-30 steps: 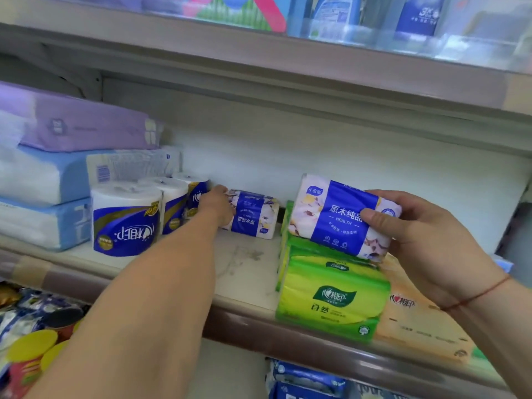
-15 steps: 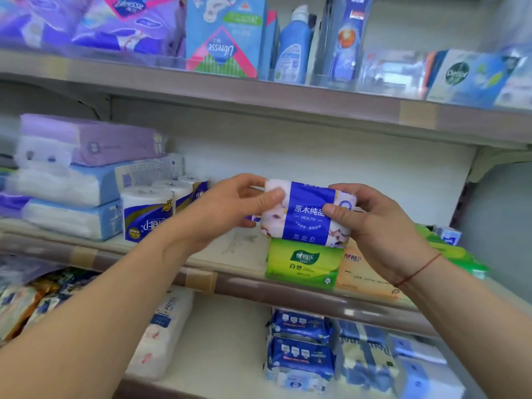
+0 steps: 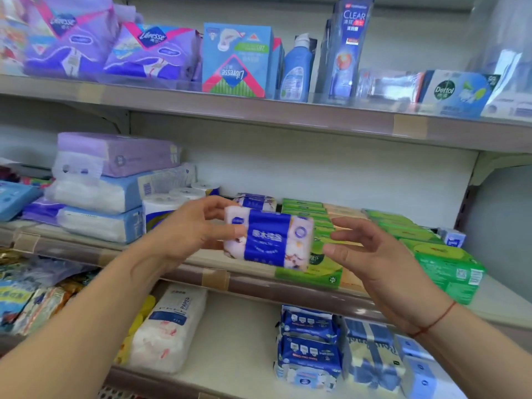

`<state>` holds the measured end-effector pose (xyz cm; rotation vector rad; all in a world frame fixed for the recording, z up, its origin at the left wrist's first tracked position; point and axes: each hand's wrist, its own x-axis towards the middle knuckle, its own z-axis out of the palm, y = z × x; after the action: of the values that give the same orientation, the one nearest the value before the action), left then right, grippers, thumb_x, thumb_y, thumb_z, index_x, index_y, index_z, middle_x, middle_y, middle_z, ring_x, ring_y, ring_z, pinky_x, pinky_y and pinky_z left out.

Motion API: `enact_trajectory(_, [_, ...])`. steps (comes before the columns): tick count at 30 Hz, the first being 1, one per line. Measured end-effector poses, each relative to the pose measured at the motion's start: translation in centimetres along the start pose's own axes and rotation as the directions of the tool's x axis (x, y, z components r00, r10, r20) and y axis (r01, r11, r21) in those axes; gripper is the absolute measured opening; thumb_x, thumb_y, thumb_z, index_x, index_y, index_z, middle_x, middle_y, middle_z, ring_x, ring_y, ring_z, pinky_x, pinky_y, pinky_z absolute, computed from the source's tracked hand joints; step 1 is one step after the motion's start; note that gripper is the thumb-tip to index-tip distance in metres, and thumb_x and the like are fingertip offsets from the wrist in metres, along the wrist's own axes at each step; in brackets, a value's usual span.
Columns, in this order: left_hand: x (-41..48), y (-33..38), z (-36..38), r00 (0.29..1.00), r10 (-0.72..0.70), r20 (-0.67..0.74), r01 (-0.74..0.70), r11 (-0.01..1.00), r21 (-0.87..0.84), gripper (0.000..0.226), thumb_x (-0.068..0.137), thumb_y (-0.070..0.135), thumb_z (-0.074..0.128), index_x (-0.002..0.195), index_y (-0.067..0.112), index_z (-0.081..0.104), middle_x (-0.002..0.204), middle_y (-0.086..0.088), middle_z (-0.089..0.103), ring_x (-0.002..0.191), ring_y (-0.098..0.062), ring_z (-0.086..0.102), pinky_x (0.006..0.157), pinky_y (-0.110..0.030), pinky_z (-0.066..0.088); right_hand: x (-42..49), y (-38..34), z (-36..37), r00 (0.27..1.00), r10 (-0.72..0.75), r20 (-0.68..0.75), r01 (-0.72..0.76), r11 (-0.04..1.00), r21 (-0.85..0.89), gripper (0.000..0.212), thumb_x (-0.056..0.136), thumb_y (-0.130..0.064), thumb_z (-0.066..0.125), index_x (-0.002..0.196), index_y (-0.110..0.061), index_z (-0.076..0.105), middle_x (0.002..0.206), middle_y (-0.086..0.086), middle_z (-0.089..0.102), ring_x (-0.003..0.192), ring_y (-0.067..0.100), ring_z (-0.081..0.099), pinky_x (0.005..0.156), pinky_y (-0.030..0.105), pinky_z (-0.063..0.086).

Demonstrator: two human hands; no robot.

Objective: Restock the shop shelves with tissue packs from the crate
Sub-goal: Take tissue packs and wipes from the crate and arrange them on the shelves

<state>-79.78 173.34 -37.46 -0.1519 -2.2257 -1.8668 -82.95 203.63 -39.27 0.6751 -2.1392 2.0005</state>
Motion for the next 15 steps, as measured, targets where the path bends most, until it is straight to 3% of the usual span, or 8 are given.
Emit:
enact_trajectory(1, [0.9,-0.4,-1.3,0.999,-0.012,-0.039,0.01,0.999,-0.045,0.042,0.083,0.008,0.078,0.121,0.016,0.064,0.113,-0.005,0.075,0.104,-0.023,0.074,0.075,-0.042,0.064,0.1,0.0,-0.2,1.0,-0.009,-0.005,0.009,1.0,-0.009,0.057,0.066,-0.027,0.086,0.121,-0.026,0.07,0.118,0.003,0.071,0.102,0.018,0.073,0.087,0.031,0.053])
enact_trajectory(4, [4.4,-2.0,-4.1,0.976,-0.042,-0.214,0.024,0.996,-0.088,0.036,0.087,0.006,0.075,0.12,0.012,0.062,0.115,-0.012,0.073,0.101,-0.027,0.075,0.065,-0.034,0.062,1.0,0.2,-0.6,0.999,-0.032,-0.017,0.032,0.999,-0.023,0.059,0.062,-0.043,0.093,0.116,-0.028,0.074,0.115,0.002,0.073,0.109,0.022,0.07,0.105,0.045,0.051])
enact_trajectory(7, [8.6,-4.4,-4.4,0.947,-0.064,-0.315,0.062,0.998,-0.016,0.032,0.09,0.002,0.074,0.117,0.011,0.058,0.115,-0.012,0.07,0.1,-0.027,0.072,0.074,-0.044,0.063,2.0,0.7,-0.3,0.997,-0.074,-0.031,0.074,0.997,0.009,0.078,0.046,-0.059,0.095,0.114,-0.026,0.075,0.113,0.004,0.073,0.112,0.027,0.069,0.105,0.045,0.051])
enact_trajectory(10, [12.4,-6.6,-2.9,0.942,-0.046,-0.333,0.105,0.981,0.162,0.036,0.087,0.003,0.077,0.111,0.018,0.055,0.113,-0.01,0.068,0.104,-0.03,0.069,0.089,-0.051,0.06,2.7,0.9,0.1,0.996,-0.078,-0.033,0.08,0.995,0.062,0.058,0.062,-0.042,0.089,0.113,-0.02,0.076,0.115,0.011,0.071,0.112,0.029,0.068,0.1,0.043,0.054])
enact_trajectory(15, [17.3,-9.2,-1.2,0.953,-0.026,-0.303,0.172,0.867,0.467,0.046,0.089,0.011,0.075,0.131,0.014,0.056,0.125,-0.006,0.063,0.105,-0.021,0.058,0.092,-0.037,0.053,3.6,1.9,0.4,0.996,-0.056,-0.07,0.061,0.995,0.079,0.028,0.083,-0.017,0.075,0.11,-0.015,0.076,0.117,0.015,0.071,0.114,0.032,0.067,0.09,0.04,0.056])
